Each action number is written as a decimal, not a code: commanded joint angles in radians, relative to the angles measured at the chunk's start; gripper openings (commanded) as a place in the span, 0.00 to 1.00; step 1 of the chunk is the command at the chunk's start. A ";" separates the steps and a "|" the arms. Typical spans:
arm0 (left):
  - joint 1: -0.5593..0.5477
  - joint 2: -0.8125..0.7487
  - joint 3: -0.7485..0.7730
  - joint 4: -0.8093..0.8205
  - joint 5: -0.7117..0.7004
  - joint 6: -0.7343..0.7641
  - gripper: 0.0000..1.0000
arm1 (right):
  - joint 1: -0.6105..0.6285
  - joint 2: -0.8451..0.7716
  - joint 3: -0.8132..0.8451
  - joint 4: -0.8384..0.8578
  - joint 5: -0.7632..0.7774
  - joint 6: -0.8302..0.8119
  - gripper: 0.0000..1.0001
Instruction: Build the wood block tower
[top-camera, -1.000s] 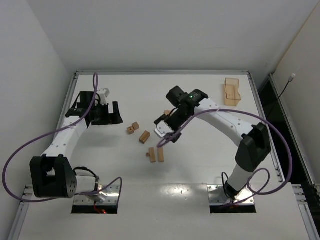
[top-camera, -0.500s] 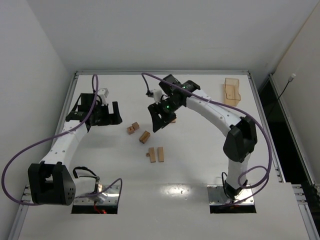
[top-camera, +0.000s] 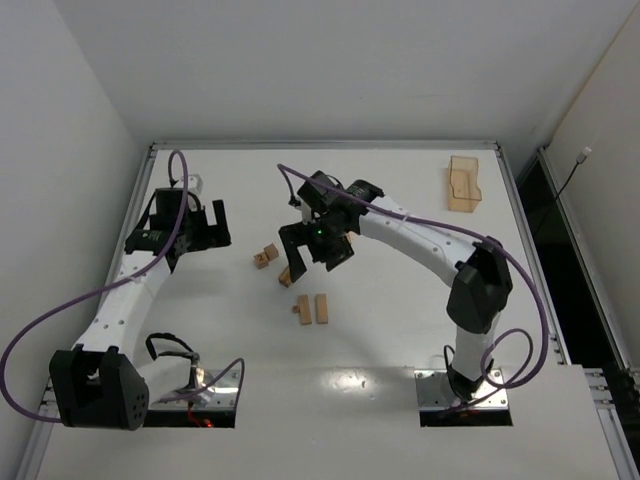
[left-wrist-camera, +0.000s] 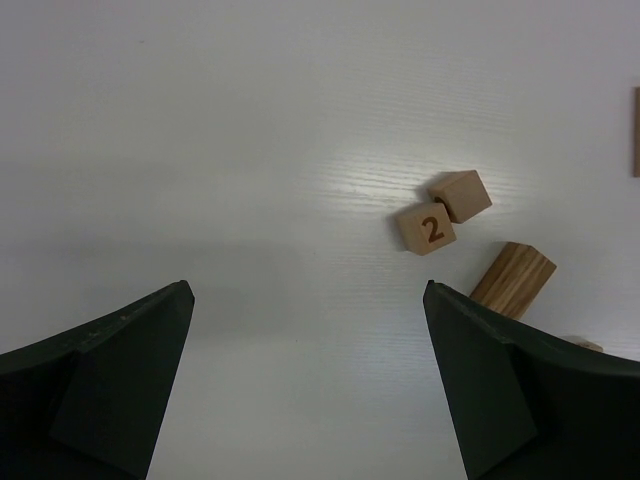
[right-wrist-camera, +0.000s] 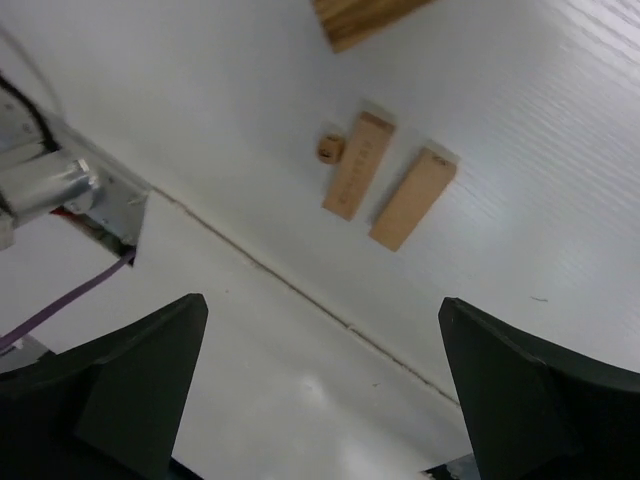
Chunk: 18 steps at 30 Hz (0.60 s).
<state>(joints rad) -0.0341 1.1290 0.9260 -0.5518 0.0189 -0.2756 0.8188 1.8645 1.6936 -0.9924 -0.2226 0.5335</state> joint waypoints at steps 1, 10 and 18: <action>-0.010 -0.020 -0.013 0.004 -0.069 -0.019 1.00 | -0.063 -0.019 -0.116 0.073 -0.054 0.043 1.00; -0.010 0.043 0.030 0.016 -0.079 -0.051 1.00 | -0.009 0.019 -0.187 0.118 0.192 0.108 1.00; -0.010 0.022 0.020 0.007 -0.059 -0.051 1.00 | 0.060 0.119 -0.112 0.129 0.203 0.126 0.91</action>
<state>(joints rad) -0.0341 1.1744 0.9226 -0.5522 -0.0479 -0.3126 0.8528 1.9526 1.5536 -0.8848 -0.0448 0.6258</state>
